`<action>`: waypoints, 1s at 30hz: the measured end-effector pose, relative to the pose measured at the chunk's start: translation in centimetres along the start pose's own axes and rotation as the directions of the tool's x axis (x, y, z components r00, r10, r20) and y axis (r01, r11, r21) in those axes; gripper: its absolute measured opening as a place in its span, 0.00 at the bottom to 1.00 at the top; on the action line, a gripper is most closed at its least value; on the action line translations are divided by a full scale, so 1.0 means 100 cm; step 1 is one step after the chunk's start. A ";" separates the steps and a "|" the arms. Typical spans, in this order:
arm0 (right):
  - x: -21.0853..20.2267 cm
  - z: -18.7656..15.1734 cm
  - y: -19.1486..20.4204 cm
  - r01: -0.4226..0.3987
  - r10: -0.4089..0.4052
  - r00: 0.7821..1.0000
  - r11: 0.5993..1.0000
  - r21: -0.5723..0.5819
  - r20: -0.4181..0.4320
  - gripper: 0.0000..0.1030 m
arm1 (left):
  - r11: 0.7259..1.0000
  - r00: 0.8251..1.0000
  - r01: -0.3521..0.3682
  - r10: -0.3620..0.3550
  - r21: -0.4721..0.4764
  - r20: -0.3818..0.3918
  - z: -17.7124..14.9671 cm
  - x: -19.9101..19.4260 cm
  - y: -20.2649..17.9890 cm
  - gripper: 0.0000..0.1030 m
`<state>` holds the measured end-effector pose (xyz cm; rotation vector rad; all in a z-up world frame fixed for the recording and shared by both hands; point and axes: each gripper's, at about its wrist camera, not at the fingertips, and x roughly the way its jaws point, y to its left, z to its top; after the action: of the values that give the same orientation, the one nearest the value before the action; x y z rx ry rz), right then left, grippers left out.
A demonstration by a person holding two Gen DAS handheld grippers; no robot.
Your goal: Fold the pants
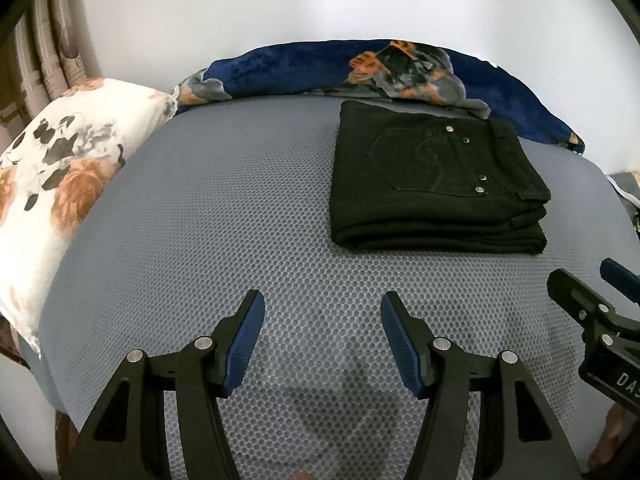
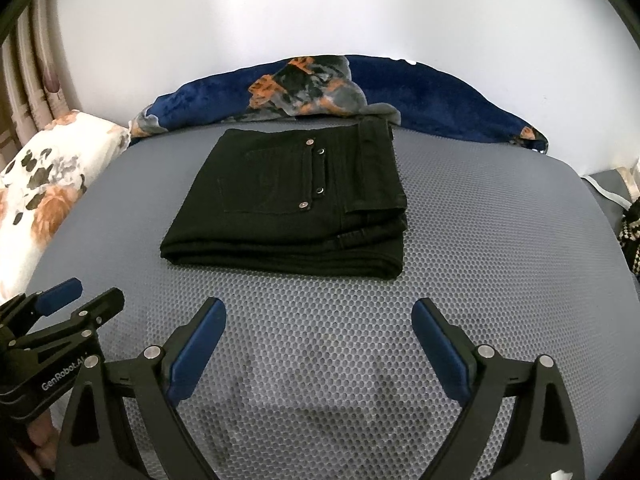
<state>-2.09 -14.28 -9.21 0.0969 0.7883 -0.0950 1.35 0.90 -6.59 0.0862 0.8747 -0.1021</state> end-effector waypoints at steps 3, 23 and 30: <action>0.001 0.000 0.000 -0.002 0.002 1.000 1.000 -0.002 -0.005 0.90 | 1.000 1.000 -0.004 0.004 0.003 -0.001 -0.001 0.001 0.000 0.59; 0.009 0.000 -0.002 0.001 -0.001 0.999 1.000 0.002 -0.037 0.90 | 1.000 1.000 -0.018 0.018 0.018 -0.012 -0.002 0.007 -0.002 0.59; 0.011 0.000 -0.003 0.006 -0.006 0.999 1.000 0.012 -0.043 0.90 | 0.999 1.000 -0.021 0.022 0.028 -0.016 -0.004 0.008 -0.005 0.59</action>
<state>-1.35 -14.58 -10.05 0.1084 0.8309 -0.1039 1.52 0.42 -7.45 0.1228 0.8884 -0.0937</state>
